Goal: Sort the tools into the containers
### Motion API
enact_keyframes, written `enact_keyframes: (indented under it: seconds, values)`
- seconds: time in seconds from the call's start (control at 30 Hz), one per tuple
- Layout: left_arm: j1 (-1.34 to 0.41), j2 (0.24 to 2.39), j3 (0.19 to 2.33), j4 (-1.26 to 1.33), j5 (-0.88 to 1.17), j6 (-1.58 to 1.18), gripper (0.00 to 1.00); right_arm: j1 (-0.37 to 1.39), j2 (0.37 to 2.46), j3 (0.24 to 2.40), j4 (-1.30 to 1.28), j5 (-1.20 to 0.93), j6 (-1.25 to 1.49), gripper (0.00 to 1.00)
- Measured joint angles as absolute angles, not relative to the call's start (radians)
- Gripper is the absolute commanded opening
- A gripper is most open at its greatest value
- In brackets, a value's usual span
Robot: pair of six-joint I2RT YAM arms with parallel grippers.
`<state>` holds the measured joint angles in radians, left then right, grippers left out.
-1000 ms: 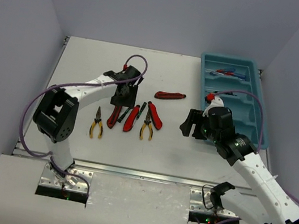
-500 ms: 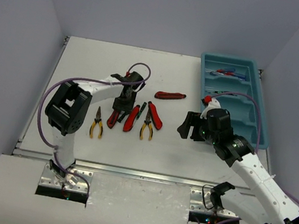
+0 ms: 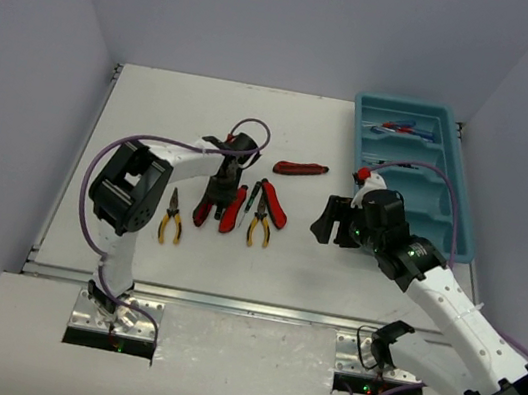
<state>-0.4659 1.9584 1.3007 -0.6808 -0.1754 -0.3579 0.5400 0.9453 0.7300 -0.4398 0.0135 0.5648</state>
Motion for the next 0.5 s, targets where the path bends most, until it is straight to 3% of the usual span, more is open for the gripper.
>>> enact_keyframes:
  seconds: [0.1,0.3,0.5]
  values:
    - [-0.466,1.954,1.294,-0.674,-0.176,-0.365,0.00,0.540,0.946,0.730,-0.436,0.013,0.565,0.71]
    - [-0.466,1.943,1.284,-0.673,-0.185,-0.376,0.00,0.540,0.946,0.730,-0.426,0.006,0.568,0.71]
    - [-0.466,1.834,1.241,-0.714,-0.253,-0.434,0.00,0.539,0.986,0.726,-0.329,-0.142,0.578,0.74]
